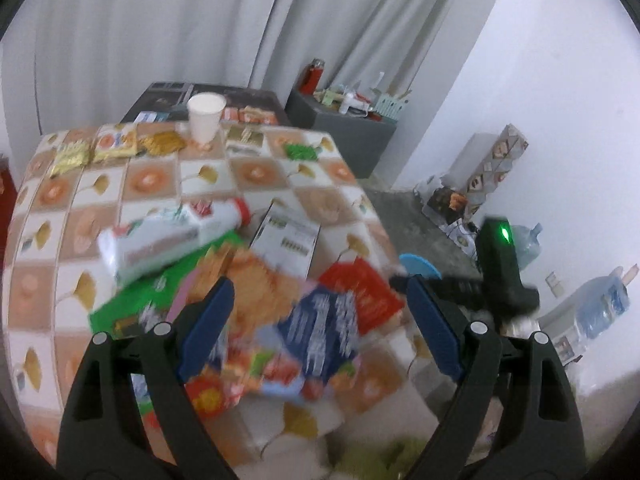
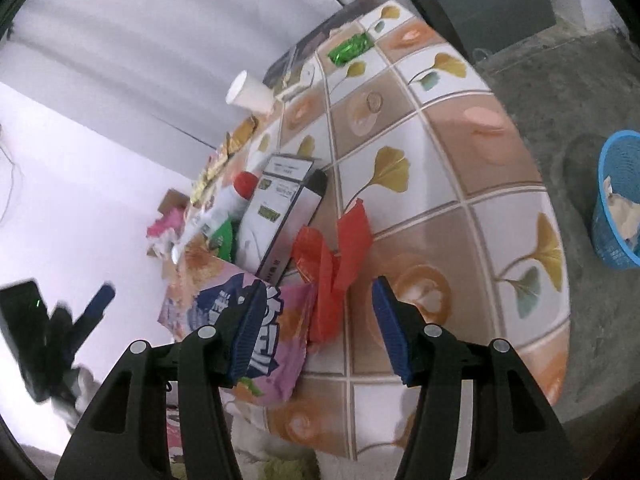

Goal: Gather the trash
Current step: 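Move both tools back to the table, then grasp the blue-orange chips bag with the left tool while the right tool grasps the red wrapper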

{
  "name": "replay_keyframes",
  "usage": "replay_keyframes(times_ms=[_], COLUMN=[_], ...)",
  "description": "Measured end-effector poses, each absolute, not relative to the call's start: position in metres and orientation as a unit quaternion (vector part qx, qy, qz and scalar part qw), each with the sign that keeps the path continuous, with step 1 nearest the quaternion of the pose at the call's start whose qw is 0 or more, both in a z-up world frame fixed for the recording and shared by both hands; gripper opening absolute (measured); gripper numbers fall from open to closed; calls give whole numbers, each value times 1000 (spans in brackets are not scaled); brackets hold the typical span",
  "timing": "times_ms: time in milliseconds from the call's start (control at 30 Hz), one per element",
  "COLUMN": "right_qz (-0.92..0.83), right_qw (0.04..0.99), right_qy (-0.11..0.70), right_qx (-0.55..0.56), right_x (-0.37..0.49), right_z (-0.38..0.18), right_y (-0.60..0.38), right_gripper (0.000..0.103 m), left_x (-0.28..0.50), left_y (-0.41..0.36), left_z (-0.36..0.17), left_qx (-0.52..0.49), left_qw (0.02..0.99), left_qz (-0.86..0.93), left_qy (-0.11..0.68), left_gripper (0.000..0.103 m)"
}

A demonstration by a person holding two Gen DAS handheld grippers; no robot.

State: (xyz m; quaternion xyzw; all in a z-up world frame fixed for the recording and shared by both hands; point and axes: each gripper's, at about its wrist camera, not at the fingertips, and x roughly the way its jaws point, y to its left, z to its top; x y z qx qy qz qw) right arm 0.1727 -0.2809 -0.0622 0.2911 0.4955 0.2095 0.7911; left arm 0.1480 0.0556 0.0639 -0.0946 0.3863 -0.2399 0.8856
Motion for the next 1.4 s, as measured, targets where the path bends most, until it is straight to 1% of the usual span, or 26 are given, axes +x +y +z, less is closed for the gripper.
replay_keyframes(times_ms=[300, 533, 600, 767, 933, 967, 1100, 1267, 1400], right_qz=[202, 193, 190, 189, 190, 190, 192, 197, 199], right_qw=[788, 787, 786, 785, 784, 784, 782, 780, 780], right_qy=[514, 522, 523, 524, 527, 527, 529, 532, 532], right_qx=[272, 268, 270, 270, 268, 268, 268, 264, 264], right_x=[187, 197, 200, 203, 205, 206, 206, 204, 203], right_z=[-66, -72, -73, -75, -76, -77, -78, -78, -78], right_y=[-268, -264, -263, -261, -259, -258, -257, -255, -255], right_gripper=[54, 54, 54, 54, 53, 52, 47, 36, 25], left_x=[103, 108, 111, 115, 118, 118, 118, 113, 109], left_y=[59, 60, 60, 59, 56, 57, 61, 64, 67], left_z=[5, -26, -32, -42, -47, -48, -57, -59, -57], left_qx=[-143, -208, -218, -236, -247, -250, -279, -302, -308], left_qw=[839, 828, 827, 823, 827, 827, 820, 817, 819], left_qz=[-246, -224, -222, -220, -217, -216, -209, -206, -210], left_qy=[463, 470, 468, 467, 457, 455, 454, 445, 436], left_gripper=[84, 83, 77, 72, 66, 63, 54, 53, 53])
